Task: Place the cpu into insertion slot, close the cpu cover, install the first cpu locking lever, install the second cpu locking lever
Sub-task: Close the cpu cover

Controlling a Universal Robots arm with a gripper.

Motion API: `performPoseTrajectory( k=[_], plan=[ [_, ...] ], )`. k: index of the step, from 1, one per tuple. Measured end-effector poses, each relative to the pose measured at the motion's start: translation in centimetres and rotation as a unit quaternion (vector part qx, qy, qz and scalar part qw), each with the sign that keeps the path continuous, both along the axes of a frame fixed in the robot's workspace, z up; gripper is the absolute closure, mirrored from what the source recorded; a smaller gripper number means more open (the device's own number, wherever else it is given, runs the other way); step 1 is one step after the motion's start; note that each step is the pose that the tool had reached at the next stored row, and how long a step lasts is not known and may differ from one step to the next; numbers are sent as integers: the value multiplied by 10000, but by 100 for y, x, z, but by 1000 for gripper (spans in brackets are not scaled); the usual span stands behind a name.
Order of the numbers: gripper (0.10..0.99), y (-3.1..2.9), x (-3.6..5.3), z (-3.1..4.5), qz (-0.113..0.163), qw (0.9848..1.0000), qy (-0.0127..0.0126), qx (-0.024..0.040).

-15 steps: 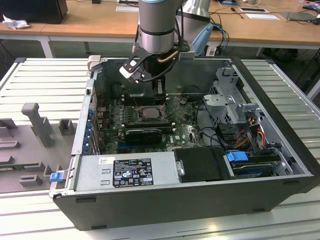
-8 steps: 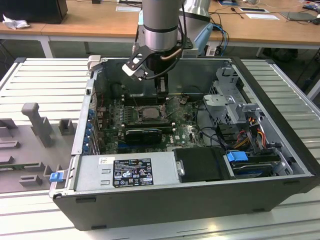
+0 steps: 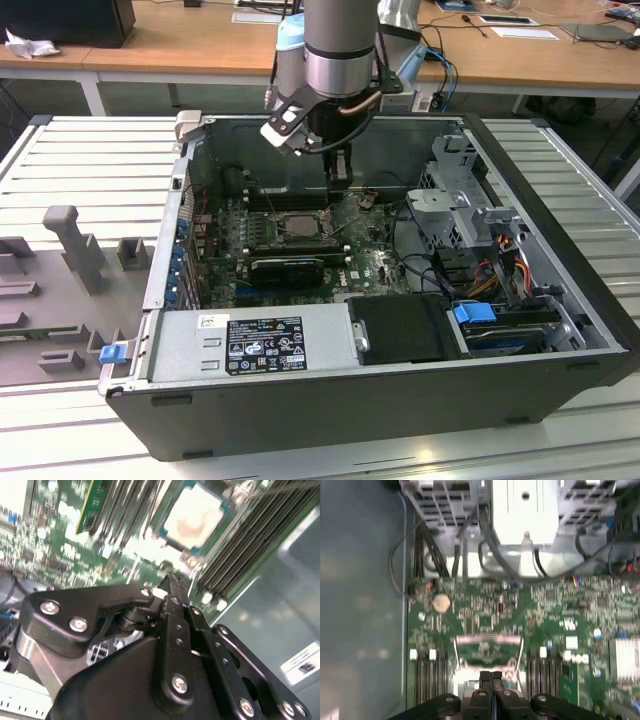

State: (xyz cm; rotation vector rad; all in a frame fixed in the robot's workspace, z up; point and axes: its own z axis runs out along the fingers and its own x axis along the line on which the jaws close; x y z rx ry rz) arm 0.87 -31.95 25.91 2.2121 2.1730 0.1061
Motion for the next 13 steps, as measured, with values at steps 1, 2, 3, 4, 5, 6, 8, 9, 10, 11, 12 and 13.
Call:
performPoseTrajectory(
  k=[1, 2, 3, 4, 5, 6, 8, 9, 10, 11, 12, 13],
  plan=[
    [980, 0, 51, 0, 0, 10000, 2, -1],
    [980, 1, 133, 0, 1, 10000, 3, 0],
    [980, 2, 156, 0, 0, 10000, 3, 0],
    [980, 2, 182, -1, 0, 10000, 3, 1],
    [980, 3, 207, -1, 1, 10000, 3, 1],
    [980, 4, 236, -1, 1, 10000, 3, 1],
    [980, 7, 288, 0, 1, 10000, 3, 0],
    [980, 8, 319, 0, 1, 10000, 3, 0],
    [980, 8, 352, -1, 1, 10000, 3, 0],
    [980, 11, 406, -3, 2, 10000, 3, 1],
    [980, 12, 439, -7, 1, 10000, 3, 0],
    [980, 12, 454, -12, 1, 10000, 3, 0]
  ],
)
